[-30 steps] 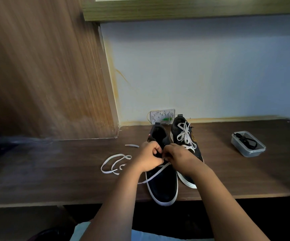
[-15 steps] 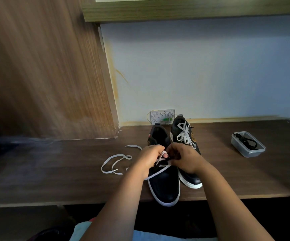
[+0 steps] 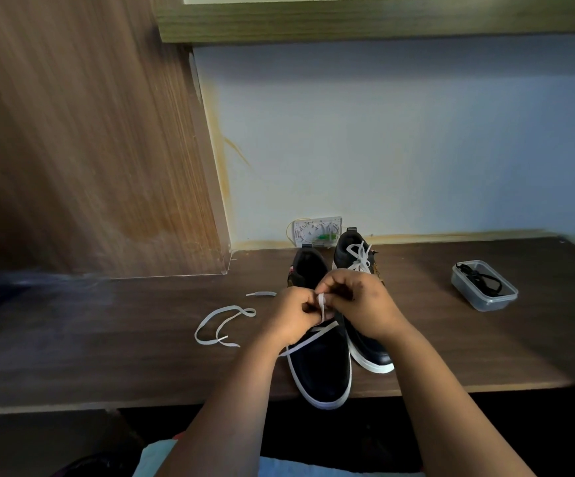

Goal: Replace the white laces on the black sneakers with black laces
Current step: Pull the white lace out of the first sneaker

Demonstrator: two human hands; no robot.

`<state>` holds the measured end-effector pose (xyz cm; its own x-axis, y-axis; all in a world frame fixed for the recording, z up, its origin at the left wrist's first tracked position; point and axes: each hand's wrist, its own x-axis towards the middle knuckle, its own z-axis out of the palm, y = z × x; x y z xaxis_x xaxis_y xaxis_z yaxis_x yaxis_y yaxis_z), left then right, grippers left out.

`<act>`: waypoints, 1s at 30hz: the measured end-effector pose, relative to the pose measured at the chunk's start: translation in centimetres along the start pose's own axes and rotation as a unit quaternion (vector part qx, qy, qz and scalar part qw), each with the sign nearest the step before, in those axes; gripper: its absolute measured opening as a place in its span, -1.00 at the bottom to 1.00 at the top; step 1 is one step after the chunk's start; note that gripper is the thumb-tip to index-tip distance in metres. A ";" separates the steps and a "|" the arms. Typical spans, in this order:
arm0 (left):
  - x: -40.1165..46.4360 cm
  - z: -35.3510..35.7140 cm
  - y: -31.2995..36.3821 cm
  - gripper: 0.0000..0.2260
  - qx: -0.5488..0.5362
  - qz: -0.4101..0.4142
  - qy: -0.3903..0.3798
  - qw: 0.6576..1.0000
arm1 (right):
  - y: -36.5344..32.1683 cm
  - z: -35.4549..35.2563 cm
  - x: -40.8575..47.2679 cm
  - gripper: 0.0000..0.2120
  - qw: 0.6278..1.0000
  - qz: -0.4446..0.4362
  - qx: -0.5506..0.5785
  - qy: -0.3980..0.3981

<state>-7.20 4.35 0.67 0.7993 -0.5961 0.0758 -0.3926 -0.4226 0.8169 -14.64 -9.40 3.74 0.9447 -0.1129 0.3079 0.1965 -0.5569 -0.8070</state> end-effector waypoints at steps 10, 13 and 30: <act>-0.1 -1.6 2.7 -0.79 -0.280 0.066 0.095 0.953 | 1.8 -0.5 -0.3 -0.75 0.988 0.061 -0.140 -0.009; 0.3 -1.0 0.7 -0.68 -0.143 0.035 0.025 0.989 | -0.1 -0.9 0.0 -0.80 0.996 -0.018 -0.065 0.062; -0.4 -4.0 3.4 -0.84 -0.421 0.058 0.125 0.896 | 0.2 -0.5 0.0 -0.87 0.996 0.045 -0.075 0.036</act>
<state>-7.00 5.87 5.75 0.8932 -0.3873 0.2284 -0.0810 0.3610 0.9290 -14.68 -9.98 3.83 0.9346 -0.2224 0.2775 0.0660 -0.6582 -0.7499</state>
